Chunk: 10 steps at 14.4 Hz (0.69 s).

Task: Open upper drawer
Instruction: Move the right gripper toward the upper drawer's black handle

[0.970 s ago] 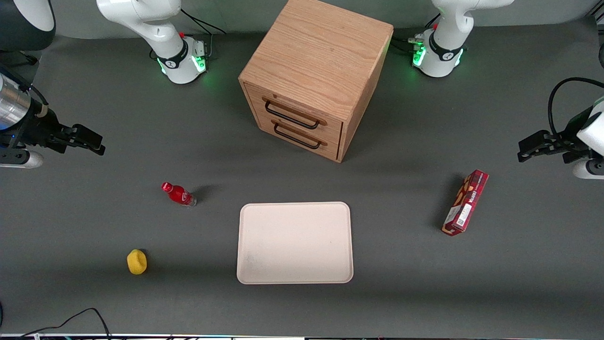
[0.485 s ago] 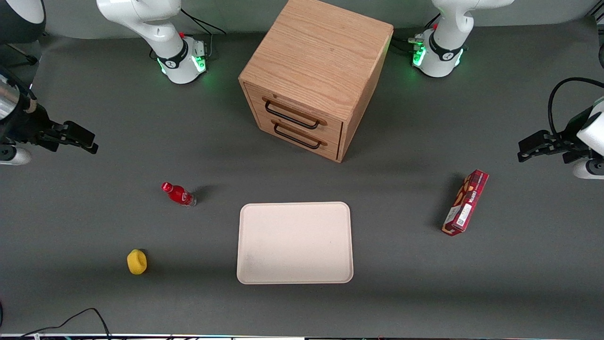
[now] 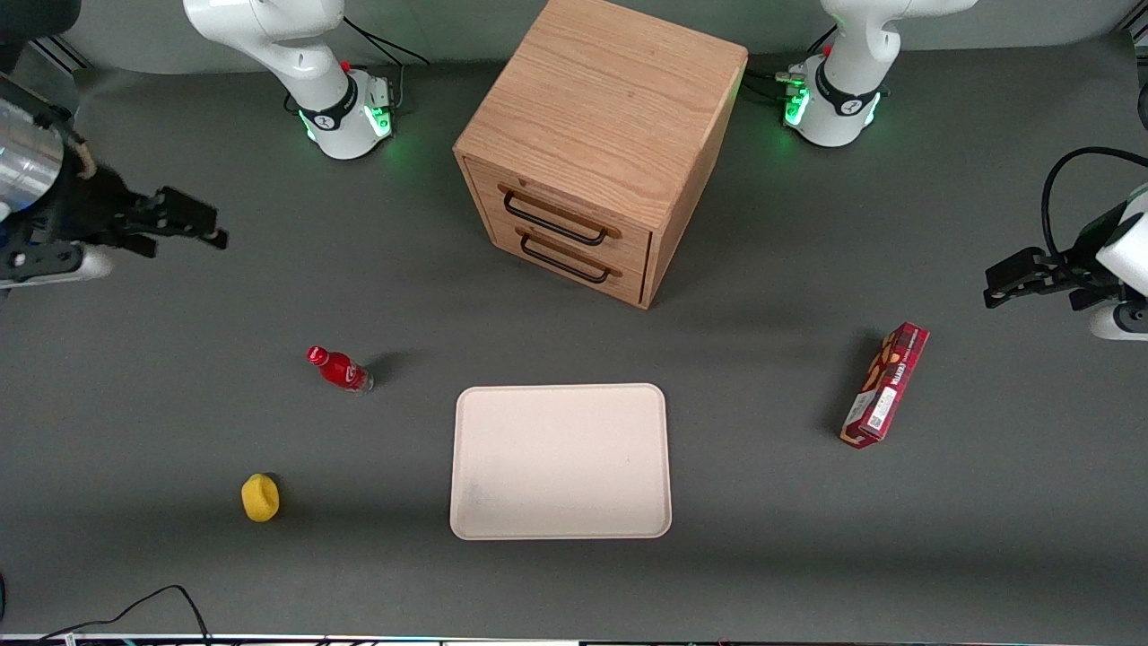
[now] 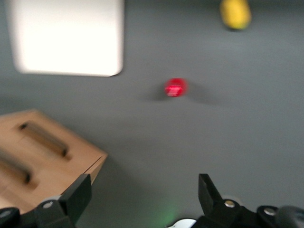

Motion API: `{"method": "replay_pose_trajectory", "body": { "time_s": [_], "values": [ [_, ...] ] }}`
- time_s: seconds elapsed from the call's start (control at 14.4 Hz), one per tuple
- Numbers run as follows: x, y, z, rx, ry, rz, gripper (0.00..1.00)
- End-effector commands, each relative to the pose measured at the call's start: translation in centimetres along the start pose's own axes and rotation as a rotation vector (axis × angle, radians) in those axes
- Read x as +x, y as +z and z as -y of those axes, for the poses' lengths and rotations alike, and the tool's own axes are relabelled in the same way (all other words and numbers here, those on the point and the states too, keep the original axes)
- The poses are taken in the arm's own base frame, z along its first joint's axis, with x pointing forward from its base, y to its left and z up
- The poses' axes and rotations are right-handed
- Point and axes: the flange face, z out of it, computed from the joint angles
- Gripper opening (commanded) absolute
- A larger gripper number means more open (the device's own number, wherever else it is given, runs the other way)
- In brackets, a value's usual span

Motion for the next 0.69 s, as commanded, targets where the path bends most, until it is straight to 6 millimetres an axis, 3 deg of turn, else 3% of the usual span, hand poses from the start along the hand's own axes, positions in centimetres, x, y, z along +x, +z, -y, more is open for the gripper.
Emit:
{"method": "replay_pose_trajectory", "body": {
  "time_s": [0.0, 0.21, 0.35, 0.49, 0.62],
  "values": [
    [0.2, 0.7, 3.9, 0.066, -0.282, 0.030, 1.00],
    [1.4, 4.6, 10.7, 0.129, -0.440, 0.094, 1.00],
    [2.1, 8.3, 14.3, 0.175, -0.617, 0.159, 1.00],
    [1.9, 10.6, 17.4, 0.206, -0.789, 0.193, 1.00],
    [1.6, 12.1, 19.9, 0.223, -0.843, 0.209, 1.00]
  ]
}}
